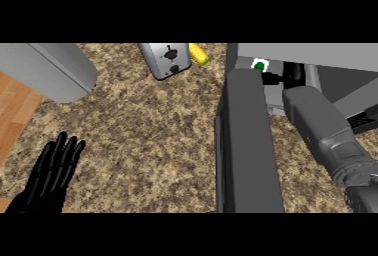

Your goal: Pick up the milk, place it into the microwave and close the microwave

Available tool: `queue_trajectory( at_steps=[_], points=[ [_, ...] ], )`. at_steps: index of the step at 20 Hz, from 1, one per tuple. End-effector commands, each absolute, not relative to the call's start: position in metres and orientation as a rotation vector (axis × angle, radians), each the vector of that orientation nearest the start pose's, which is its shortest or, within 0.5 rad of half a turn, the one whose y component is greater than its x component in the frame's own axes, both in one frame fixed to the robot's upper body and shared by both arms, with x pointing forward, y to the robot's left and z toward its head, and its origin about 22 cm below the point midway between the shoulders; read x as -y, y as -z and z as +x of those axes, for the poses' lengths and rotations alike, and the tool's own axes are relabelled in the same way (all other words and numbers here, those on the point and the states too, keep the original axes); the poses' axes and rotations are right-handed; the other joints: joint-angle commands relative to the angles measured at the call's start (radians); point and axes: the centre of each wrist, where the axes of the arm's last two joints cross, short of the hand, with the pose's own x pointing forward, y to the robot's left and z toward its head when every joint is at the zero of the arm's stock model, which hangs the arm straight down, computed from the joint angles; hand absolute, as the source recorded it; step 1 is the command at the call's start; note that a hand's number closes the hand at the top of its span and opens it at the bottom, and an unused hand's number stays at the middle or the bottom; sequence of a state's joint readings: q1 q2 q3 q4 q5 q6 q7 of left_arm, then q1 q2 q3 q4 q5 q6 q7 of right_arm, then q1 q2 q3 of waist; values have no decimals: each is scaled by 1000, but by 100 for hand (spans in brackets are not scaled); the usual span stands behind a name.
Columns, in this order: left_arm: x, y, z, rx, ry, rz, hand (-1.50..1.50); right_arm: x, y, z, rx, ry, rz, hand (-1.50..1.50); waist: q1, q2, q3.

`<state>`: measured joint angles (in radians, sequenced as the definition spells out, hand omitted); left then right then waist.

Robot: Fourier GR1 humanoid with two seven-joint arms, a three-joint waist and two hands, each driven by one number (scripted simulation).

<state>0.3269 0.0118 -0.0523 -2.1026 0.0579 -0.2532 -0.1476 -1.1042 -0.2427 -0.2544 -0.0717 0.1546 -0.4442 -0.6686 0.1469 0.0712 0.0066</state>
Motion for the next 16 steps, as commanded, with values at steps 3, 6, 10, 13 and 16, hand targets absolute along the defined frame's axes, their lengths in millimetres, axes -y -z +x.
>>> queue_trajectory(
  at_steps=[3, 6, 10, 13, 16],
  points=[
    [-234, -69, 156, 1948, 146, -173, -150, 238, -37, 440, 1821, -209, -497, -150, -10, -12, -1],
    [-229, -71, 158, 1967, 125, -177, -150, 248, -21, 431, 1848, -162, -464, -150, -20, -10, 1],
    [-226, -66, 171, 1944, 128, -162, -150, 236, -9, 426, 1848, -188, -421, -150, -45, -16, -1],
    [-224, -64, 161, 1934, 171, -209, -150, 237, -8, 425, 1818, -149, -402, -150, -39, -26, -2],
    [-218, -64, 167, 1910, 186, -208, -150, 242, 18, 409, 1831, -154, -354, -150, -60, -28, -1]
  ],
)
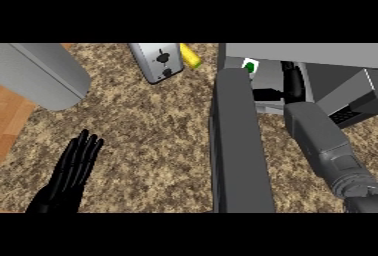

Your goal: Pick up the milk, place it into the microwave and close the microwave

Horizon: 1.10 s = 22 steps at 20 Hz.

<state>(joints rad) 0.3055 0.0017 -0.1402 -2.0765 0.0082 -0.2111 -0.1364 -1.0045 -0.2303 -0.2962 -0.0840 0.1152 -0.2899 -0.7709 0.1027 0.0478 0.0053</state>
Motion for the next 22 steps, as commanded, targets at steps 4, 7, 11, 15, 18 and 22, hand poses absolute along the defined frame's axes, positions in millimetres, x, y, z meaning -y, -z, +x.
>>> queue_trajectory(
  at_steps=[4, 7, 11, 15, 18, 22],
  points=[
    [-216, -59, 166, 1864, 202, -254, -150, 249, 32, 398, 1850, -141, -228, -150, -34, -17, -1],
    [-222, -42, 166, 1867, 222, -286, -150, 237, 43, 393, 1843, -74, -171, -150, -37, -20, -2],
    [-208, -44, 188, 1826, 328, -297, -150, 232, 52, 386, 1844, -102, -100, -150, -62, -27, -3],
    [-209, -22, 201, 1779, 417, -368, 150, 232, 74, 368, 1855, -68, -77, -150, -84, -37, -4],
    [-200, -22, 214, 1781, 489, -375, 150, 242, 85, 356, 1863, -92, -75, -150, -87, -39, -4],
    [-187, -14, 216, 1727, 506, -385, 150, 258, 97, 339, 1868, -98, -42, -150, -108, -50, -6]
  ],
)
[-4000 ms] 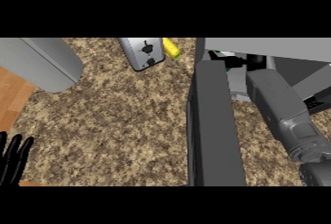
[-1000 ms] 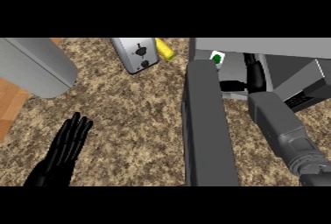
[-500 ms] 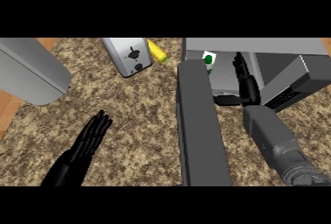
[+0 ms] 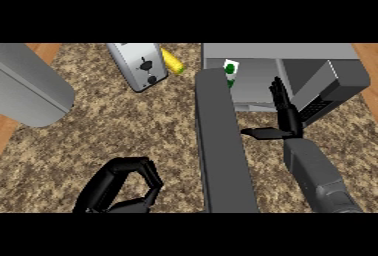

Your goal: Pick up the milk, place it into the microwave and close the microwave

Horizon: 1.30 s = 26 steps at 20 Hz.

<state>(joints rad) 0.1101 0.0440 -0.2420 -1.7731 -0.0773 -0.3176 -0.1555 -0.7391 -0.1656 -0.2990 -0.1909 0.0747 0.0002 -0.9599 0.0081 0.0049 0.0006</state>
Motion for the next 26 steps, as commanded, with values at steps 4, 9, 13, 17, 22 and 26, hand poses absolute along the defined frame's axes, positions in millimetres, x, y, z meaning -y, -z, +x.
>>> queue_trajectory(
  at_steps=[4, 9, 13, 17, 22, 26],
  points=[
    [-167, -17, 218, 1732, 554, -313, 150, 257, 112, 317, 1863, -89, 0, -150, -32, -16, -2],
    [-134, 10, 223, 1614, 718, -416, 150, 277, 117, 296, 1874, -103, -22, -150, -37, -14, -3],
    [-123, 24, 240, 1578, 764, -430, 150, 300, 93, 292, 1909, -134, -14, -150, -48, -15, -4],
    [-96, 40, 232, 1543, 759, -480, 150, 299, 91, 264, 1921, -135, 29, -150, -70, -16, -5],
    [-59, 42, 220, 1552, 875, -514, 150, 341, 64, 230, 1930, -145, -28, -150, -72, -14, -4],
    [-36, 53, 212, 1525, 921, -470, 150, 330, 45, 224, 1961, -119, -5, -150, -90, -8, -5]
  ],
)
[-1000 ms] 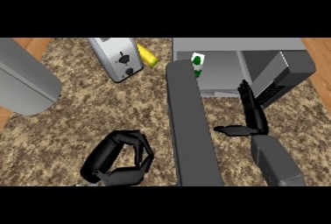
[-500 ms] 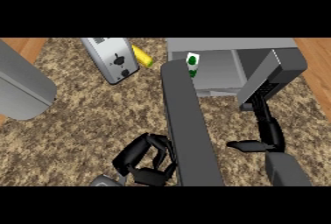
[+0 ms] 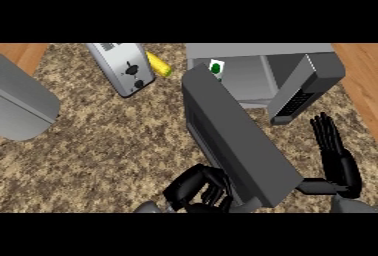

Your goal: Pick up the milk, place it into the microwave and close the microwave

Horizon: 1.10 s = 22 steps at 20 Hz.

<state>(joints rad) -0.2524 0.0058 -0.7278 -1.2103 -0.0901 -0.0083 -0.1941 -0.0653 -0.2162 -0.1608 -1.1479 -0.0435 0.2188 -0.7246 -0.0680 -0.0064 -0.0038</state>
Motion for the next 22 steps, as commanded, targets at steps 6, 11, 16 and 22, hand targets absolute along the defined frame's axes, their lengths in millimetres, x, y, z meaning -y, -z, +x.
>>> queue_trajectory(
  at_steps=[6, 11, 16, 22],
  points=[
    [-15, 37, 222, 1585, 800, -383, 150, 349, 5, 233, 2007, -120, 127, -150, -32, 12, -1],
    [-8, 23, 236, 1656, 660, -356, 150, 350, -16, 233, 2028, -181, 195, -150, -70, 20, -2],
    [-2, 5, 254, 1736, 562, -312, 150, 340, -28, 238, 2030, -256, 308, -150, -107, 29, -3],
    [-2, 1, 272, 1762, 486, -257, 150, 336, -51, 242, 2042, -342, 427, -150, -151, 40, -4]
  ],
)
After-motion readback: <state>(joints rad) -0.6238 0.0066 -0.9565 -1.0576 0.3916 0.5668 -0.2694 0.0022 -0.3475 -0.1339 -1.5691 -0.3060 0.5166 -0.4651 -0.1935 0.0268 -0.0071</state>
